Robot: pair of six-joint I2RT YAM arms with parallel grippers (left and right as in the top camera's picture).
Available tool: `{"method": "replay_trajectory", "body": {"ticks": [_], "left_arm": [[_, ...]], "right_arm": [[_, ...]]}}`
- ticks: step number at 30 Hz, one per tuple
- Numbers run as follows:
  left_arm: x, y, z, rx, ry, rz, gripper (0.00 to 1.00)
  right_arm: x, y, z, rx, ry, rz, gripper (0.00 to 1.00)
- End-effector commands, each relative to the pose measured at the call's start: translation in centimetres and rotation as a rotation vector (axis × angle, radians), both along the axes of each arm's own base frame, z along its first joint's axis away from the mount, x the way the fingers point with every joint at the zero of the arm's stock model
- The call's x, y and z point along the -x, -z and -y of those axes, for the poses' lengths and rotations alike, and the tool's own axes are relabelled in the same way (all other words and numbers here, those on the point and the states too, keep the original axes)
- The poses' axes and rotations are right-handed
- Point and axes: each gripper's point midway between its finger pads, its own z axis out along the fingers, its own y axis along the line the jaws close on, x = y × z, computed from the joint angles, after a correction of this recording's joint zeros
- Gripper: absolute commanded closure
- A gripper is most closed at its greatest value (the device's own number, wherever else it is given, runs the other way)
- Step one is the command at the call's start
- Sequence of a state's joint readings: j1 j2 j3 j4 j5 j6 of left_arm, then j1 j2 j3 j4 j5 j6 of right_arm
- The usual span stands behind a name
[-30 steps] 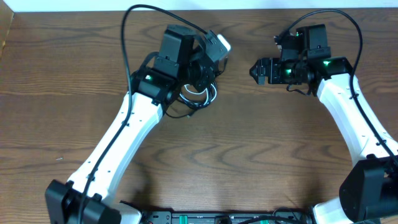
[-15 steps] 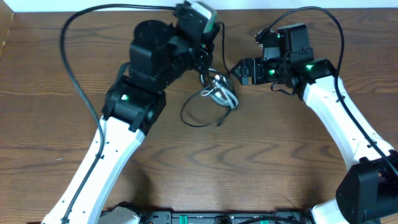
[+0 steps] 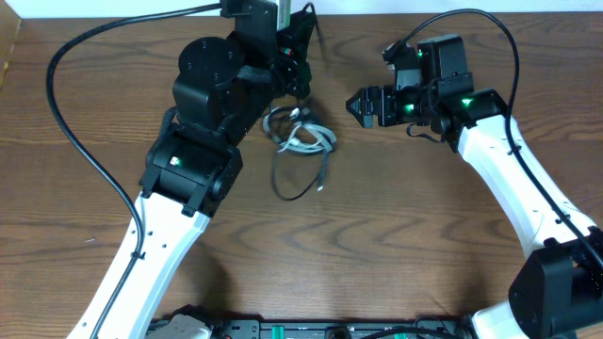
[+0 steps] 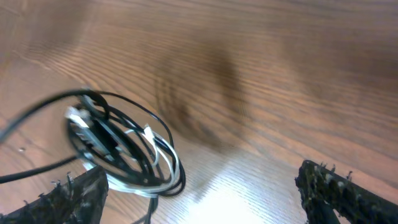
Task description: Untangle cables
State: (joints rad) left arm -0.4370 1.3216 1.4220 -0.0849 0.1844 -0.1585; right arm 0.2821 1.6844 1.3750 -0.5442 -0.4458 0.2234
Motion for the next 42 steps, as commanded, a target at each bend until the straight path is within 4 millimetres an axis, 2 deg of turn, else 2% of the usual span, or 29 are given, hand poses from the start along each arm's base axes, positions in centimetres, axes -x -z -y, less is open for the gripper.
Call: {"method": "replay_trajectory", "body": {"ticks": [1,3,6,11,16,24,30,36,39,42], "left_arm": [[0.5,-2.1,-0.5,0.047,-0.018,0.030,0.93],[0.5,-2.1,-0.5,0.047,-0.018,0.030,0.93],[0.4,-2.1,-0.5,0.047,-0.019,0.031,0.92],[0.4,-3.2,-0.5,0.067,-0.019,0.072,0.93],[0.7,-6.0,-0.6,0.117,-0.016,0.177,0.92],[1.4,-9.5,-1.0,0.219,-0.008,0.281,0.92],[3.6,-13.5,-2.0,0.309,0.003,0.407,0.93],[7.4,-18.0,-3.9,0.383,0.008,0.561,0.93],[8.9,-19.5,-5.4,0.419,-0.035,0.604,0.92],[9.7,-20.3,-7.0,0.449,-0.092,0.622,0.92]], "right_arm": [[0.2,-1.0,-1.8,-0.067,-0.060,0.007,0.08],[0.5,-0.9,-3.0,-0.096,-0.101,0.000,0.08],[1.1,0.5,-4.7,-0.127,-0.157,-0.042,0.12],[1.5,2.8,-5.7,-0.150,-0.195,-0.115,0.14],[1.2,3.0,-5.4,-0.142,-0.191,-0.105,0.13],[0.2,3.0,-3.9,-0.128,-0.163,-0.083,0.11],[-0.2,3.3,-3.6,-0.099,-0.142,-0.073,0.11],[0.1,2.8,-4.2,-0.117,-0.211,-0.033,0.10],[0.8,2.4,-4.9,-0.133,-0.288,-0.004,0.08],[1.1,2.9,-5.4,-0.108,-0.341,0.027,0.07]]}}
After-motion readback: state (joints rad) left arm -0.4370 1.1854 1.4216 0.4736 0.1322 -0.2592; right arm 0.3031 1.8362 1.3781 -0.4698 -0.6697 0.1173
